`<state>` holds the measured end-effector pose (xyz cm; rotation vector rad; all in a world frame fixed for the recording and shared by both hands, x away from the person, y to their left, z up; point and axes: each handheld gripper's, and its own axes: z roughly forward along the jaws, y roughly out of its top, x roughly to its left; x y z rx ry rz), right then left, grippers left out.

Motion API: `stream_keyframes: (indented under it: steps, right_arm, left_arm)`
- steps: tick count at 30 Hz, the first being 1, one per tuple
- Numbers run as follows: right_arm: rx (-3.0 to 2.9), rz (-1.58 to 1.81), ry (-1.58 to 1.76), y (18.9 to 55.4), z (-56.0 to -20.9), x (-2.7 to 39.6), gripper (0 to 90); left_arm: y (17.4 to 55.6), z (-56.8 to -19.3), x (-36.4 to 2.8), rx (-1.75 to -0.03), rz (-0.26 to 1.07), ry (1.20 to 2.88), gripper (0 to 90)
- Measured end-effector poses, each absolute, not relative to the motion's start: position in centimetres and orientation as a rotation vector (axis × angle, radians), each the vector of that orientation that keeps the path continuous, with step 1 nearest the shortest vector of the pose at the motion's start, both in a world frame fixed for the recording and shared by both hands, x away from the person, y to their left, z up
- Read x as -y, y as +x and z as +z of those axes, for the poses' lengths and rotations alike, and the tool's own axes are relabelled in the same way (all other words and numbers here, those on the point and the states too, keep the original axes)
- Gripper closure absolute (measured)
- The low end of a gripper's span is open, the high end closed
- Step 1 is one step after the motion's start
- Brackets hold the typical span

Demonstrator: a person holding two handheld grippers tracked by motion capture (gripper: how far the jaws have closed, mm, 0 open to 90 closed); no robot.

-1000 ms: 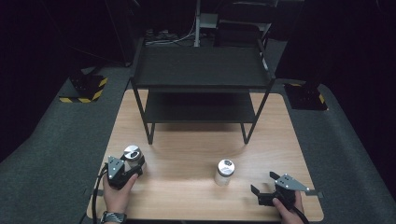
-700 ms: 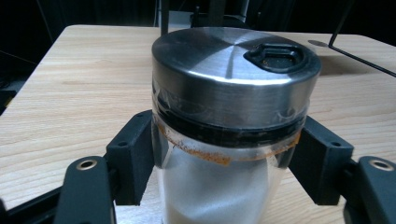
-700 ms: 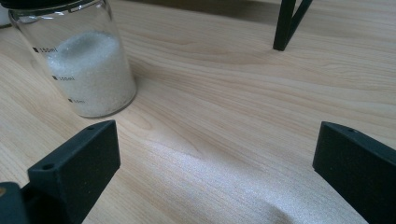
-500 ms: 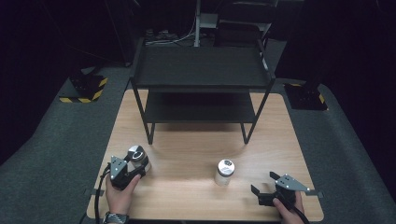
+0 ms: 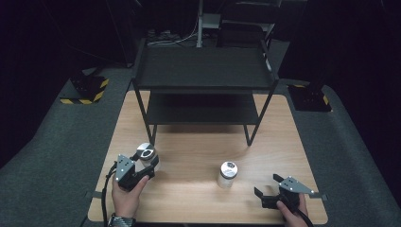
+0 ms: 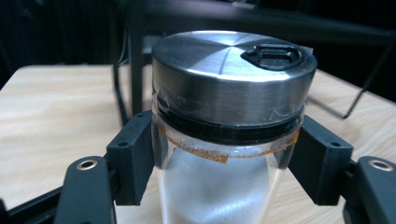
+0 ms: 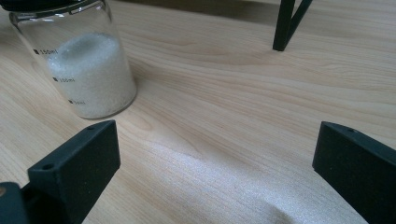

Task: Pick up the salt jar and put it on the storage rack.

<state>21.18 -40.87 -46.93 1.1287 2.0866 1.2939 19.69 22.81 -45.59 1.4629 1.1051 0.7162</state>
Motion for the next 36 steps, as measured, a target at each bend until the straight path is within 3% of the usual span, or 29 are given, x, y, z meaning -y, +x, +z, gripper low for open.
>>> stream_keyframes:
  steps: [17, 36]
  right_arm:
    - [-2.081, 1.305, 1.132, 21.2, -47.0, 41.0, 0.7]
    - [-2.077, 1.310, 1.128, 21.1, -47.1, 41.1, 0.5]
  left_arm:
    - [21.6, -37.7, -21.1, -0.825, 0.648, 1.512, 31.0]
    - [22.6, -32.4, -19.4, -0.728, 0.683, 1.471, 31.1]
